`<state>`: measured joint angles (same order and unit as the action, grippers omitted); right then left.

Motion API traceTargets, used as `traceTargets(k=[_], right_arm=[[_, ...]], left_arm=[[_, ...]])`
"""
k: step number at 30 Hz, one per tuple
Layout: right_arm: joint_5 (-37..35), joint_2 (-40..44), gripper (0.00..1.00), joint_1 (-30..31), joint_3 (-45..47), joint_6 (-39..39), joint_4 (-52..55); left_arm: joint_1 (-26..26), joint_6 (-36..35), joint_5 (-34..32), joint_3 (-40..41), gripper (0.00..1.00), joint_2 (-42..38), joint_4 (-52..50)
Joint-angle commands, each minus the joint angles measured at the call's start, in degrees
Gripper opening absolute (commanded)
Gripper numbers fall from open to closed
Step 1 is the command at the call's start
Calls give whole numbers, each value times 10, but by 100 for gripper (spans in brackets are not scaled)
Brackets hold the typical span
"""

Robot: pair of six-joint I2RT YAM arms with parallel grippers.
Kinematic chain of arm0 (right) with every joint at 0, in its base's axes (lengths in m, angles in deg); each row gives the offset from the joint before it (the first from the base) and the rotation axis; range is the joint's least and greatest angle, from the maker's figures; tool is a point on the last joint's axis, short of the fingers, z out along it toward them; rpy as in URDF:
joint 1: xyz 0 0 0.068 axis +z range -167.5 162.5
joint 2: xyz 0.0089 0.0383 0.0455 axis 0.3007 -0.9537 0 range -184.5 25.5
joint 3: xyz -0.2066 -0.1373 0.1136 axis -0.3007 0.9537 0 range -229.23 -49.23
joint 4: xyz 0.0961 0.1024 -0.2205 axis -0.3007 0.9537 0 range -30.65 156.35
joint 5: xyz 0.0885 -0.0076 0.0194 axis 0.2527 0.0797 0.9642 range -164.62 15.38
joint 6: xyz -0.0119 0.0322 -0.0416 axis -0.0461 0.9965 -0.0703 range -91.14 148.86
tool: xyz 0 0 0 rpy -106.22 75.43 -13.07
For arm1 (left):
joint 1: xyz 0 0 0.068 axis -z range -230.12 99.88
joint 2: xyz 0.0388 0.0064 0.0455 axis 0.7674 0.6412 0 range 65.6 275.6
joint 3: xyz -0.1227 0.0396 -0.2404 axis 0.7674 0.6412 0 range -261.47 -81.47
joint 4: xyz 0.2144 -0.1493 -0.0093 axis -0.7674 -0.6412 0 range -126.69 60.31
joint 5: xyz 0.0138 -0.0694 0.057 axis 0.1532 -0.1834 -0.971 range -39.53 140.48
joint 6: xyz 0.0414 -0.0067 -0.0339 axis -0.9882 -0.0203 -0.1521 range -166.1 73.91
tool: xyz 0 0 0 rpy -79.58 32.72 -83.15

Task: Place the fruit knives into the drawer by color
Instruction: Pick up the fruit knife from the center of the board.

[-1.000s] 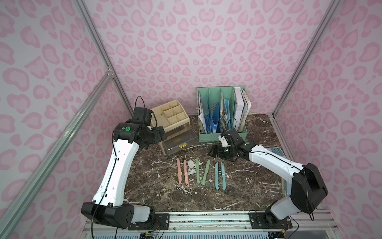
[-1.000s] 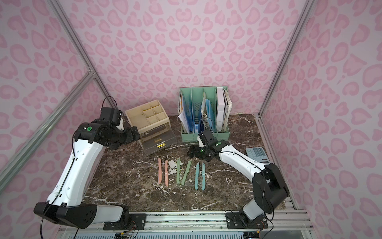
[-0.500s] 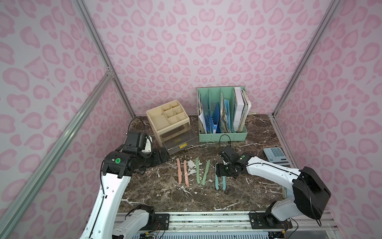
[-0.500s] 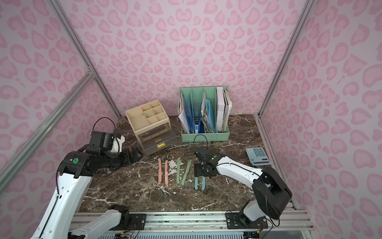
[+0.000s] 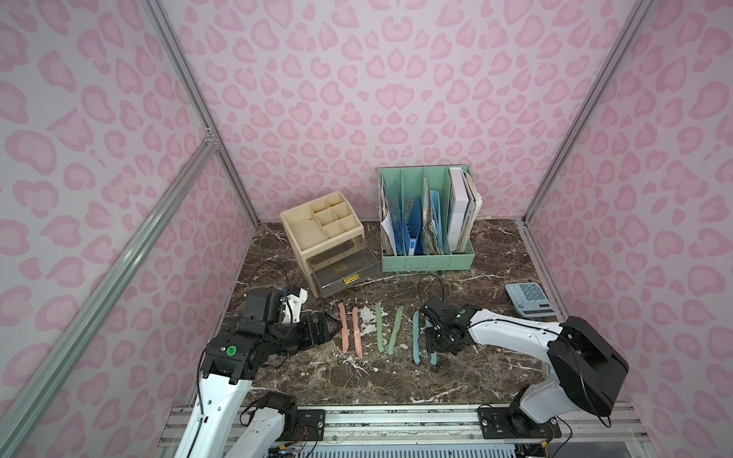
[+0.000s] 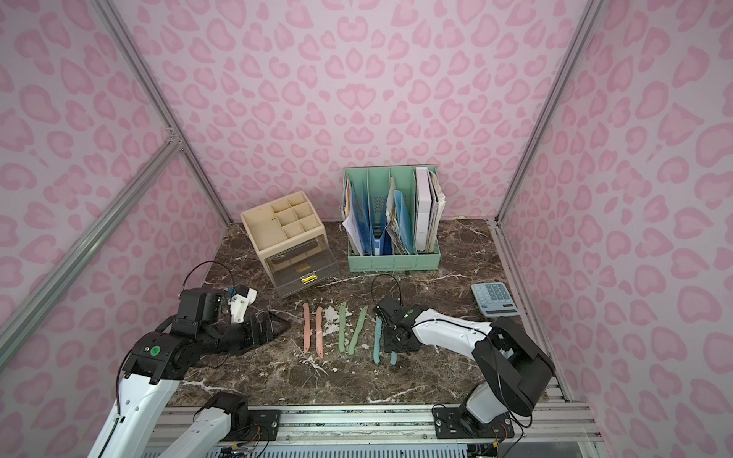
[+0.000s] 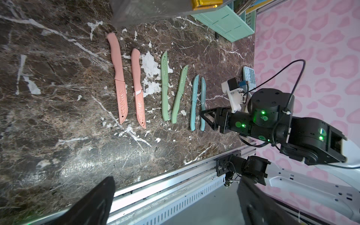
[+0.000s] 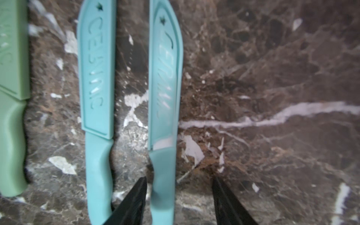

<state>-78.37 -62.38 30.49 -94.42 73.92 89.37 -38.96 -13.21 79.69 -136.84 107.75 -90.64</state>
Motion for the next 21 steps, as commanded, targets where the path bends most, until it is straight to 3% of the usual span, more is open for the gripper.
traceTargets(k=[1, 6, 11, 21], right_arm=[[5, -18, 56, 4, 6, 2, -19], [2, -50, 49, 8, -7, -5, -22], [-5, -64, 24, 10, -19, -8, -14], [-1, -43, 9, 10, -41, 0, 23]], left_arm=[[0, 3, 15, 8, 99, -3, 17], [0, 4, 13, 15, 99, -3, 20], [-1, 4, 11, 15, 99, 1, 20], [0, 0, 1, -3, 99, 16, 21]])
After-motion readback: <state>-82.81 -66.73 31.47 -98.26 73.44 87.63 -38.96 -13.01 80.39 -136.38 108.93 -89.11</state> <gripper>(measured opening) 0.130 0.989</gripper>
